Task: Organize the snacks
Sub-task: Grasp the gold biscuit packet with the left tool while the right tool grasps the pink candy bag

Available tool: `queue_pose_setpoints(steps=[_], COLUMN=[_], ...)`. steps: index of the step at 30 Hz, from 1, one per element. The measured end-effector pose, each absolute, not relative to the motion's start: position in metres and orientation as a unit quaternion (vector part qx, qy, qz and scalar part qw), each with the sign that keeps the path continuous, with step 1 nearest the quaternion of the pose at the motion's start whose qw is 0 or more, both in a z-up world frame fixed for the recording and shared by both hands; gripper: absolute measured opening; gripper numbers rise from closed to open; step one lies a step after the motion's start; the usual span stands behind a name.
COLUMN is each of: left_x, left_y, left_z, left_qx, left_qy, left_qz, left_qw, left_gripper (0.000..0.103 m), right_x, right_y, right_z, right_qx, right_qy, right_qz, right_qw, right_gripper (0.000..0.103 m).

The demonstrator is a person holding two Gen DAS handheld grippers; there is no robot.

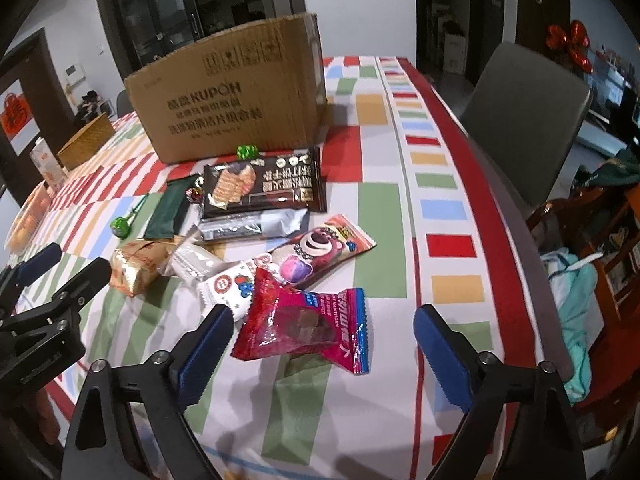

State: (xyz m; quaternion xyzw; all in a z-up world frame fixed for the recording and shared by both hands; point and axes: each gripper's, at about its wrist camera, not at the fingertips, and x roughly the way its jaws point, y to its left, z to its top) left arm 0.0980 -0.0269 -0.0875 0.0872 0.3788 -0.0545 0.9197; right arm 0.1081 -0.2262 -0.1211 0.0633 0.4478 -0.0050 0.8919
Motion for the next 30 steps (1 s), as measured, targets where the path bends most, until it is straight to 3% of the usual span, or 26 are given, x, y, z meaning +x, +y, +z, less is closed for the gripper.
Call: queue_pose_setpoints(steps=[8,13,19,23,27,30], left_x=[0.12,0.126,0.126,0.124,0.12,0.115], left_y=[-0.036,-0.037,-0.036,-0.036,-0.034,-0.033], left_z=[-0.109,-0.12,-0.123,-0.122,-0.119,-0.117], left_qx=[0.094,0.088,0.08,0.077,0.068,0.062], left_qy=[0.407,0.43,0.434,0.435,0.437,0.435], left_qz=[-0.069,-0.079,-0.083,-0.085,-0.091,-0.094], left_qw=[0.906,0.895,0.894,0.893,0.892,0.894], left_gripper=[0.082,0.068,0.066,0.063,0.055,0.041], right_x=[0.121,0.124,0.125,0.123,0.12,0.117], right_y=[-0.228,-0.229,-0.227,-0.224,-0.222,-0.221], right_z=[-0.139,-0.145,-0.144,-0.137,-0.134,-0.131], right_qx=[0.081,0.084,0.079,0.063,0.053,0.052], right_qy=[0.476,0.486,0.485,0.471,0.465,0.46], right_qz=[0.001,0.002,0.006,0.007,0.011,0.012], right_qw=[0.876,0.87,0.871,0.88,0.884,0.886], right_gripper=[0.08,0.073,0.063,0.052,0.048,0.048])
